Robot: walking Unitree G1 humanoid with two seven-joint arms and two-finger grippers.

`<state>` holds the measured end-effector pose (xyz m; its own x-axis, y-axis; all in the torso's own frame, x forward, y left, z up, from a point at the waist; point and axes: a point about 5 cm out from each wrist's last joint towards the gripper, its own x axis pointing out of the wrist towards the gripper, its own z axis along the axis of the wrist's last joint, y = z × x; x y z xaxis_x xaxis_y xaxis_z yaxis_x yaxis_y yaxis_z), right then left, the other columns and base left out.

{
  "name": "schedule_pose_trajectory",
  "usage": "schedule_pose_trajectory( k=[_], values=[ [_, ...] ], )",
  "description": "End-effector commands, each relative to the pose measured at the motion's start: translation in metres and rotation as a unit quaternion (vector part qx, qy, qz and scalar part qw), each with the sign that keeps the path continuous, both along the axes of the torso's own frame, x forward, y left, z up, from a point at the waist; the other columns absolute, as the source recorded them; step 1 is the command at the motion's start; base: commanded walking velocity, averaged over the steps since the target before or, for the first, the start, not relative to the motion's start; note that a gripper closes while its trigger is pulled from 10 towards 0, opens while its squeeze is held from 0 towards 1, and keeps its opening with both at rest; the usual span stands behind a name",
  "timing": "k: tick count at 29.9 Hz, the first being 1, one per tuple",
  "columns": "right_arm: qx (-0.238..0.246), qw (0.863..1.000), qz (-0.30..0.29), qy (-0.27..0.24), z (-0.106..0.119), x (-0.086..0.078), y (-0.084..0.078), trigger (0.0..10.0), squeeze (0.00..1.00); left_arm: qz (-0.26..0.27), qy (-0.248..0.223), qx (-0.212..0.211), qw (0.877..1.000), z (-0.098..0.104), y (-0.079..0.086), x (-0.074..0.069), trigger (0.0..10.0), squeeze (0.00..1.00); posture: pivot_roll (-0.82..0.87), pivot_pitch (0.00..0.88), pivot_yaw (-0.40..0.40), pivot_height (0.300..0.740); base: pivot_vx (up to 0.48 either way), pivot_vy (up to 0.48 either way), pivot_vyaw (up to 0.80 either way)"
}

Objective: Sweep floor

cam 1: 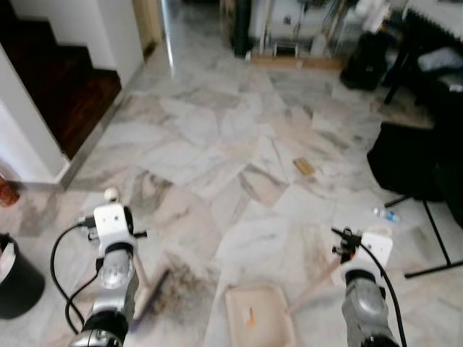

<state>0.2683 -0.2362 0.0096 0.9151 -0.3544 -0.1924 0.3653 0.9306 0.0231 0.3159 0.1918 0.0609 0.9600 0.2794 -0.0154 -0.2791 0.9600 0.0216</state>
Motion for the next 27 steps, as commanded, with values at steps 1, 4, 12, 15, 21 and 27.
schedule_pose_trajectory(
  k=[1,4,12,15,21,27],
  values=[
    [-0.01,1.0,0.009,-0.018,0.0089,0.0083,0.0018,10.0,0.0,0.004,-0.024,0.0,1.0,0.0116,0.0058,0.006,10.0,0.0,-0.02,0.01,-0.023,0.74,0.364,0.0,0.0],
    [-0.008,1.0,0.009,-0.019,0.0094,0.0092,0.002,10.0,0.0,0.007,-0.026,0.0,1.0,0.0127,0.0076,0.0062,10.0,0.0,-0.02,0.02,-0.024,0.74,0.364,0.0,0.0],
    [-0.006,1.0,0.009,-0.023,0.0117,0.012,0.0029,10.0,0.0,0.013,-0.026,0.002,1.0,0.0135,0.0106,0.0065,10.0,0.0,-0.03,0.036,-0.022,0.74,0.366,0.0,0.0],
    [-0.006,1.0,0.008,-0.024,0.0125,0.0129,0.003,10.0,0.0,0.013,-0.028,0.001,1.0,0.0143,0.0107,0.0073,10.0,0.0,-0.02,0.044,-0.022,0.74,0.368,0.0,0.0],
    [-0.004,1.0,0.011,-0.025,0.012,0.0127,0.0046,10.0,0.0,0.013,-0.031,-0.001,0.999,0.015,0.0099,0.0073,10.0,0.0,-0.02,0.045,-0.024,0.74,0.364,0.0,0.0],
    [-0.006,1.0,0.012,-0.028,0.013,0.0131,0.0044,10.0,0.0,0.014,-0.034,0.0,0.999,0.0155,0.0094,0.007,10.0,0.0,-0.02,0.048,-0.024,0.74,0.367,0.0,0.0]
  ],
)
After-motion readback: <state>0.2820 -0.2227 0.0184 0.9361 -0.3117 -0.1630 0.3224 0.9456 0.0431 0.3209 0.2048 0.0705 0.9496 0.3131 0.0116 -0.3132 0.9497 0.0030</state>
